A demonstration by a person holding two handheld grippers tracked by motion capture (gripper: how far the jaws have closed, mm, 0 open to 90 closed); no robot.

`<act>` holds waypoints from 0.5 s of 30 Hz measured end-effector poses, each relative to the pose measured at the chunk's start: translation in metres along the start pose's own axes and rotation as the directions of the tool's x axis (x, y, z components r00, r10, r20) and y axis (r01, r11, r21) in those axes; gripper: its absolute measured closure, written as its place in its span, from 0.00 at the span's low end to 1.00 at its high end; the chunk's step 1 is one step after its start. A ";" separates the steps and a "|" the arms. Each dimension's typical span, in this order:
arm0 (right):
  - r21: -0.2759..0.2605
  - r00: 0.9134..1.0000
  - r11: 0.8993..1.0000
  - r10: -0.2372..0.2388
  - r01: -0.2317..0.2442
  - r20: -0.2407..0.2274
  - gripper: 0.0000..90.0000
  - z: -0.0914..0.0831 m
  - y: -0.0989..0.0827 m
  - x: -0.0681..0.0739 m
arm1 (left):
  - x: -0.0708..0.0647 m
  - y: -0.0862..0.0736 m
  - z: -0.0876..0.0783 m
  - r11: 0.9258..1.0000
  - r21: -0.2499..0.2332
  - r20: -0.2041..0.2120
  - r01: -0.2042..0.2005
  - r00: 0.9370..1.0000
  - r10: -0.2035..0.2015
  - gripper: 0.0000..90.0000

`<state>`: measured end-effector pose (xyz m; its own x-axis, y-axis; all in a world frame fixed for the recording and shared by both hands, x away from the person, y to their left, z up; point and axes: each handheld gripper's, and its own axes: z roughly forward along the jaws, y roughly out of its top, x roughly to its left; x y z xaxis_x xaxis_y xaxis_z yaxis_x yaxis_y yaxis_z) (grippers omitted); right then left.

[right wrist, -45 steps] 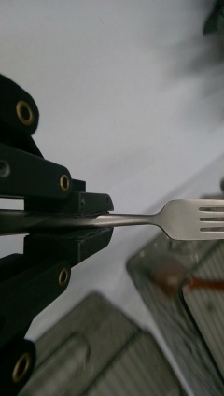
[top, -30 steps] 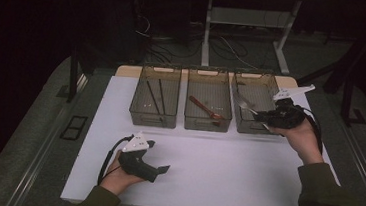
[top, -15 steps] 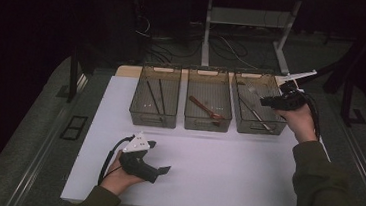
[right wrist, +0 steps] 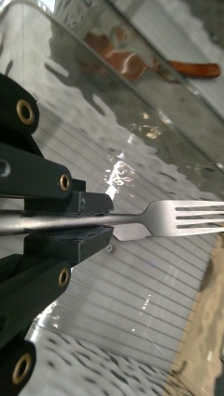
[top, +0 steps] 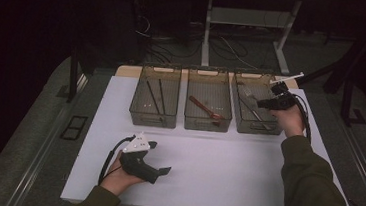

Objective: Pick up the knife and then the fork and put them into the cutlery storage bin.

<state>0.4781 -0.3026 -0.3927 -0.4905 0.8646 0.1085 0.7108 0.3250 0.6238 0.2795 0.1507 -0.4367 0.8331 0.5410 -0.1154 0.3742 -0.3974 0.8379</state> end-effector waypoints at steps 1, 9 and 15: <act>0.012 1.000 1.000 -0.002 0.002 0.005 0.90 0.002 0.000 0.001 | 0.000 0.000 0.000 1.000 -0.001 0.001 0.001 1.000 -0.001 0.00; -0.006 0.999 1.000 0.009 -0.009 0.037 0.69 0.005 -0.002 0.001 | 0.000 0.000 0.000 1.000 0.001 0.008 -0.001 1.000 0.001 0.00; -0.069 0.999 0.997 0.044 -0.044 0.006 0.55 -0.009 -0.004 -0.002 | 0.000 0.000 0.000 1.000 0.004 0.008 -0.002 1.000 0.002 0.00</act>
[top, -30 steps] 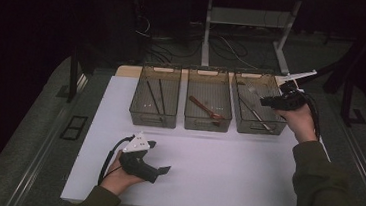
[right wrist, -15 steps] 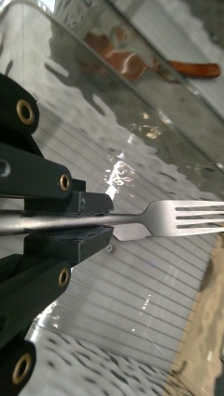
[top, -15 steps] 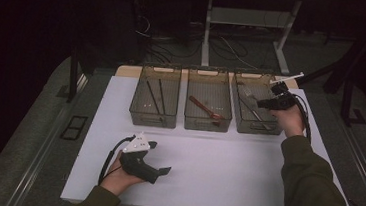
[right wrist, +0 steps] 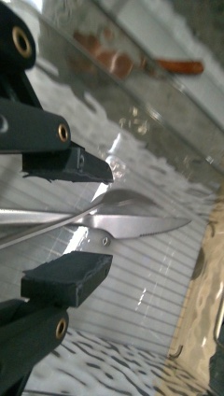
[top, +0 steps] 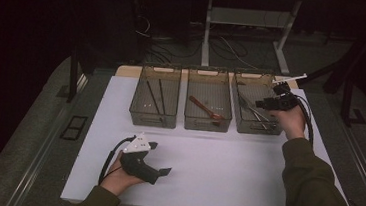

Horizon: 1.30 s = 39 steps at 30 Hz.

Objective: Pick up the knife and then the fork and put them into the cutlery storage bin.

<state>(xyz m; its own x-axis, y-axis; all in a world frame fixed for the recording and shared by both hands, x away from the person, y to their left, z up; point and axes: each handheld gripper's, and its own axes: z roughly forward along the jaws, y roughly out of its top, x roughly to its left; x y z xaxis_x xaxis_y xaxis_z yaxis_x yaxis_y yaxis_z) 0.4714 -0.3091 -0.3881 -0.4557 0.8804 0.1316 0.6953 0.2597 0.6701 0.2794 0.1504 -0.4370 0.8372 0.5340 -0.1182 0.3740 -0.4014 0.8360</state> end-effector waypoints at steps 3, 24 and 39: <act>-0.034 1.000 0.999 -0.004 0.003 -0.011 0.52 -0.010 -0.003 0.003 | 0.000 0.000 0.000 1.000 -0.001 -0.001 0.001 1.000 -0.001 0.00; -0.200 0.983 0.973 -0.142 0.118 -0.112 0.29 -0.064 -0.040 0.043 | 0.000 0.000 0.000 1.000 0.006 0.000 0.009 1.000 -0.009 0.00; -0.284 0.970 0.945 -0.206 0.162 -0.131 0.19 -0.074 -0.079 0.074 | -0.001 0.001 0.000 1.000 0.005 0.004 0.008 1.000 -0.008 0.00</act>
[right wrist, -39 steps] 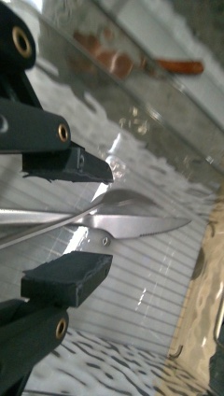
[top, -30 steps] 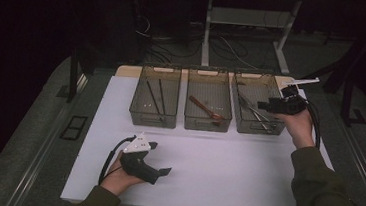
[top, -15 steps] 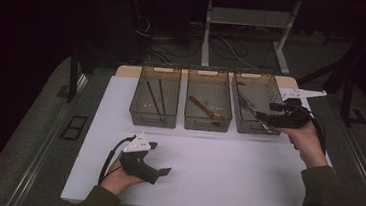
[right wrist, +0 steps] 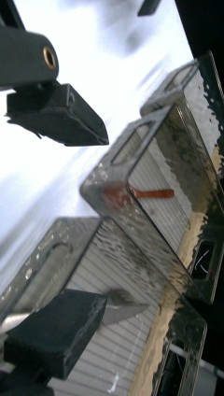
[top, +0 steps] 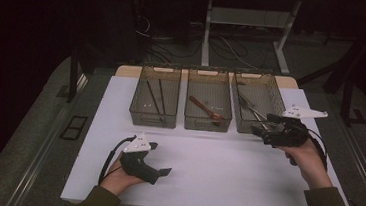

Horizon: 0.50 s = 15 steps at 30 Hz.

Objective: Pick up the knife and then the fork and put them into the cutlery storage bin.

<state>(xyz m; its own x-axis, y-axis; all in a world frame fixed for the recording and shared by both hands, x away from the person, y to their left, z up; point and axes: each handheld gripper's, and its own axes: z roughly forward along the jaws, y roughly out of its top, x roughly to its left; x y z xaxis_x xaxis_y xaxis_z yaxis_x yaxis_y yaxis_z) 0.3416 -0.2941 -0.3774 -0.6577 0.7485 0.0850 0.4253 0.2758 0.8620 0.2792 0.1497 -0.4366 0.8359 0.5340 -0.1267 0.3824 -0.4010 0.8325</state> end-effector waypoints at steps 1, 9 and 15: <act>-0.001 1.000 1.000 -0.006 0.006 -0.003 0.19 0.000 -0.002 0.003 | 0.000 0.000 0.000 1.000 -0.001 0.000 0.000 1.000 0.000 0.00; -0.003 0.999 1.000 -0.027 0.027 -0.026 0.19 0.003 -0.021 0.025 | -0.001 0.000 0.000 1.000 -0.001 0.005 -0.002 1.000 0.002 0.00; 0.002 0.999 0.999 -0.034 0.034 -0.034 0.19 0.001 -0.035 0.036 | -0.001 0.000 -0.001 1.000 -0.005 0.009 -0.002 1.000 0.002 0.00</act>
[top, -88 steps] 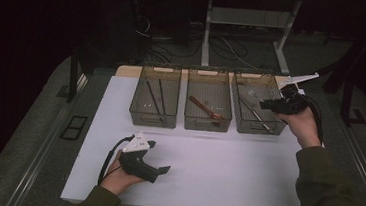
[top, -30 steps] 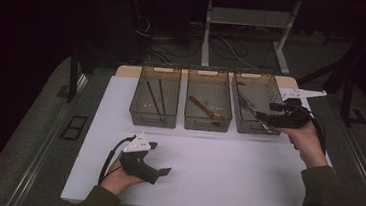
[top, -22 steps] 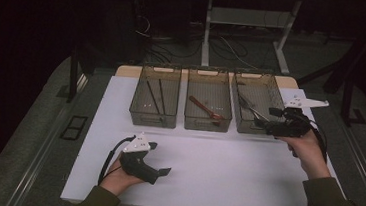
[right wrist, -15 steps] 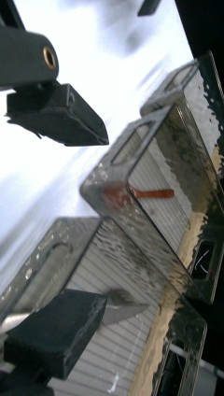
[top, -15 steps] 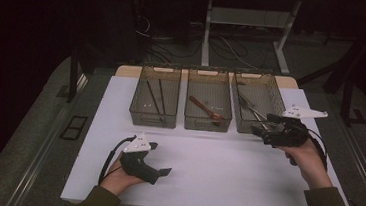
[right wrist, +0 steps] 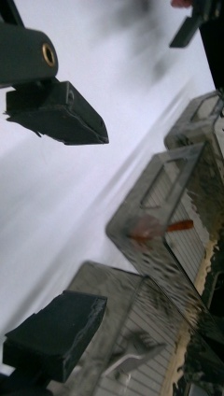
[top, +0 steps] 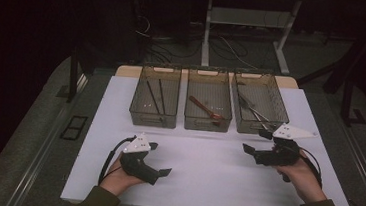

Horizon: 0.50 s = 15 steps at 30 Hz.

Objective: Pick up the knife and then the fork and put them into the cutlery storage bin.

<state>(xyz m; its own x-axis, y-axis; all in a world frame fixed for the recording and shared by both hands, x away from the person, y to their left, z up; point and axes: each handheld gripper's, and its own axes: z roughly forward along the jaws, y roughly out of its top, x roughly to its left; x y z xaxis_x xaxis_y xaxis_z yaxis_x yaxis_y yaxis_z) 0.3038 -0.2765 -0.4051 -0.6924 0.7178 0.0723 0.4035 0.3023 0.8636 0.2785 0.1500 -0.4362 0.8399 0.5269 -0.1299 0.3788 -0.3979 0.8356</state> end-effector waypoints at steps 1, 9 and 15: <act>0.001 1.000 1.000 0.001 -0.001 0.000 0.19 0.000 -0.003 0.001 | 0.000 0.000 0.000 1.000 -0.001 0.001 0.000 1.000 0.000 0.00; 0.023 1.000 1.000 0.021 -0.021 0.001 0.19 -0.004 -0.032 0.009 | 0.001 0.001 -0.002 1.000 -0.001 0.002 -0.006 1.000 0.006 0.00; 0.029 0.999 0.999 0.032 -0.032 0.008 0.19 -0.010 -0.044 0.009 | 0.000 0.001 -0.002 1.000 -0.005 0.002 -0.005 1.000 0.005 0.00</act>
<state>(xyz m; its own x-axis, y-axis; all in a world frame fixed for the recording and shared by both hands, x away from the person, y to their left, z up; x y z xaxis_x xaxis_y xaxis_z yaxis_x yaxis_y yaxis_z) 0.2738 -0.2894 -0.4378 -0.6743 0.7322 0.0957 0.4429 0.2974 0.8458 0.2783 0.1514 -0.4349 0.8425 0.5235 -0.1266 0.3727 -0.3969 0.8388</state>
